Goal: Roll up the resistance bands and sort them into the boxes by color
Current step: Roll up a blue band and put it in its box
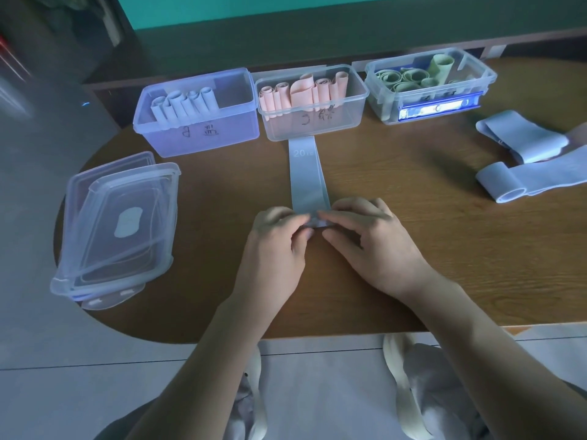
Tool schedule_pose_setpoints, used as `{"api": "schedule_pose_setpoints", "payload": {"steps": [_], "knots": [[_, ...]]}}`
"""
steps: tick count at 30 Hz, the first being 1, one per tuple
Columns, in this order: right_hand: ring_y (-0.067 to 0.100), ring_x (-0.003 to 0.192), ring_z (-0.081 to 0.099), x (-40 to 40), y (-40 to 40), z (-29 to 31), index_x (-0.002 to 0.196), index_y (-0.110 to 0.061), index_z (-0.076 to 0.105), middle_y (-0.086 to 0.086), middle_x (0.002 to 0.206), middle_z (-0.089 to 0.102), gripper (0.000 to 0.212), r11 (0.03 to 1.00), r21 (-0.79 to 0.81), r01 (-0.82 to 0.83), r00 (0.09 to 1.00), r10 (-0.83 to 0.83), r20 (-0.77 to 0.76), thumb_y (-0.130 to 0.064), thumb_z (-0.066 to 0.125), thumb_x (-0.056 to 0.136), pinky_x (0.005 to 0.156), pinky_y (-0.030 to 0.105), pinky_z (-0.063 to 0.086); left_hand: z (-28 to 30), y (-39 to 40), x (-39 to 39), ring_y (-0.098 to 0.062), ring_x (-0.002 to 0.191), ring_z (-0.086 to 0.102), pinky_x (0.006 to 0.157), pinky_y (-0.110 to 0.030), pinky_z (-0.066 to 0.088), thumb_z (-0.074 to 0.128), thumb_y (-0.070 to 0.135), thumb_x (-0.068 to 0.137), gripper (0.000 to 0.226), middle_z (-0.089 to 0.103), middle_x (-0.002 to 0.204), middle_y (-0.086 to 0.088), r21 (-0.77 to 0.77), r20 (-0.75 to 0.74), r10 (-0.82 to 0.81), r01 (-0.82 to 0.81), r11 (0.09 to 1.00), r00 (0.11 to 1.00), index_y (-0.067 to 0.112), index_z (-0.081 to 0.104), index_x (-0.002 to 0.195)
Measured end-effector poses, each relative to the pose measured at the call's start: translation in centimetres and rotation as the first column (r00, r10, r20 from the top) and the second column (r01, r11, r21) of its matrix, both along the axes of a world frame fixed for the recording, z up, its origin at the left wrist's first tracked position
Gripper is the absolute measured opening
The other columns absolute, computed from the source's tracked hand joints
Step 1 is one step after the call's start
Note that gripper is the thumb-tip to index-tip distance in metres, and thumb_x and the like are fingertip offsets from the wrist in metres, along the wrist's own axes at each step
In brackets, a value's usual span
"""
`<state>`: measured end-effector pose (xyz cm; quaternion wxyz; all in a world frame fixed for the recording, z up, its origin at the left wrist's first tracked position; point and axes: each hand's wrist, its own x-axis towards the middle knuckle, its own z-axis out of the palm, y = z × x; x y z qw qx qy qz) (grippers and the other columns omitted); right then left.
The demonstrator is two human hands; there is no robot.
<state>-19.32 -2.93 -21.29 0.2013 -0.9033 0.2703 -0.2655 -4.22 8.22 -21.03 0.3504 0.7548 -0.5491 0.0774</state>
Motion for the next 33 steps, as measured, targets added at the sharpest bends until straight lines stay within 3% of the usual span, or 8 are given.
{"api": "schedule_pose_setpoints", "payload": {"steps": [3, 6, 11, 15, 21, 26, 29, 33], "knots": [[0.023, 0.116, 0.052, -0.1, -0.1, 0.6, 0.137, -0.035, 0.06, -0.008, 0.132, 0.06, 0.044, 0.998, 0.061, -0.021, 0.998, 0.024, -0.056, -0.046, 0.052, 0.095, 0.097, 0.051, 0.049, -0.2, -0.3, 0.3, -0.028, 0.098, 0.064, 0.083, -0.03, 0.052, 0.075, 0.011, 0.089, 0.026, 0.067, 0.106, -0.011, 0.037, -0.011, 0.025, -0.024, 0.999, 1.0, 0.011, 0.076, 0.115], [0.02, 0.114, 0.051, -0.1, -0.2, 0.8, 0.134, -0.036, 0.062, -0.01, 0.132, 0.06, 0.04, 0.999, 0.037, -0.017, 0.997, 0.02, -0.073, -0.043, 0.055, 0.096, 0.096, 0.048, 0.05, -0.2, -0.7, 0.4, -0.028, 0.097, 0.062, 0.081, -0.026, 0.048, 0.073, 0.012, 0.091, 0.027, 0.064, 0.105, -0.012, 0.054, -0.003, 0.03, -0.03, 0.998, 1.0, 0.013, 0.075, 0.117], [0.025, 0.107, 0.052, 0.7, -0.4, 0.5, 0.13, -0.034, 0.067, -0.007, 0.13, 0.059, 0.032, 0.998, -0.052, 0.042, 0.995, -0.046, -0.091, -0.036, 0.057, 0.1, 0.089, 0.044, 0.05, -0.1, -0.9, 0.5, -0.024, 0.093, 0.065, 0.078, -0.033, 0.059, 0.076, 0.011, 0.088, 0.025, 0.066, 0.105, -0.011, 0.005, 0.005, 0.05, -0.05, 0.999, 0.999, 0.01, 0.077, 0.114], [0.028, 0.111, 0.052, 1.2, -1.0, 0.8, 0.13, -0.035, 0.067, -0.005, 0.134, 0.057, 0.032, 0.996, -0.066, 0.052, 0.99, -0.06, -0.124, -0.037, 0.054, 0.1, 0.089, 0.048, 0.051, 0.1, -0.7, 0.5, -0.019, 0.093, 0.068, 0.082, -0.027, 0.056, 0.078, 0.01, 0.087, 0.02, 0.072, 0.105, -0.006, -0.038, 0.009, 0.029, -0.029, 0.999, 1.0, 0.011, 0.079, 0.107], [0.028, 0.11, 0.051, 1.6, -1.4, 0.7, 0.135, -0.033, 0.063, -0.003, 0.137, 0.054, 0.037, 0.992, -0.112, 0.056, 0.989, -0.071, -0.132, -0.038, 0.051, 0.101, 0.088, 0.047, 0.051, 0.1, -1.1, 0.0, -0.021, 0.101, 0.063, 0.085, -0.017, 0.044, 0.071, 0.01, 0.092, 0.025, 0.067, 0.111, -0.007, 0.041, 0.043, 0.056, -0.058, 0.997, 0.997, 0.008, 0.075, 0.116], [0.023, 0.104, 0.048, 1.4, -1.4, 0.3, 0.129, -0.023, 0.069, -0.003, 0.13, 0.06, 0.036, 0.992, -0.126, 0.003, 1.0, -0.006, -0.024, -0.035, 0.05, 0.1, 0.08, 0.043, 0.054, 0.1, -1.4, 0.5, -0.026, 0.107, 0.057, 0.085, -0.028, 0.053, 0.068, 0.012, 0.093, 0.035, 0.061, 0.114, -0.01, 0.098, 0.05, 0.047, -0.052, 0.994, 0.998, 0.012, 0.069, 0.128], [0.024, 0.108, 0.048, 1.6, -1.2, 0.5, 0.134, -0.028, 0.065, -0.006, 0.132, 0.059, 0.04, 0.992, -0.12, 0.035, 0.996, -0.045, -0.081, -0.039, 0.046, 0.1, 0.084, 0.044, 0.051, 0.0, -1.7, 1.0, -0.027, 0.111, 0.052, 0.088, -0.039, 0.056, 0.065, 0.017, 0.095, 0.039, 0.057, 0.117, -0.009, 0.129, 0.025, 0.054, -0.057, 0.99, 0.998, 0.018, 0.065, 0.134], [0.027, 0.115, 0.049, 2.0, -1.4, 0.8, 0.137, -0.032, 0.061, -0.007, 0.135, 0.058, 0.043, 0.993, -0.104, 0.062, 0.987, -0.076, -0.139, -0.043, 0.042, 0.101, 0.089, 0.046, 0.048, 0.0, -2.0, 1.2, -0.023, 0.114, 0.051, 0.092, -0.034, 0.053, 0.065, 0.02, 0.096, 0.039, 0.054, 0.123, -0.008, 0.115, -0.044, 0.065, -0.059, 0.992, 0.997, 0.021, 0.065, 0.135]]}}
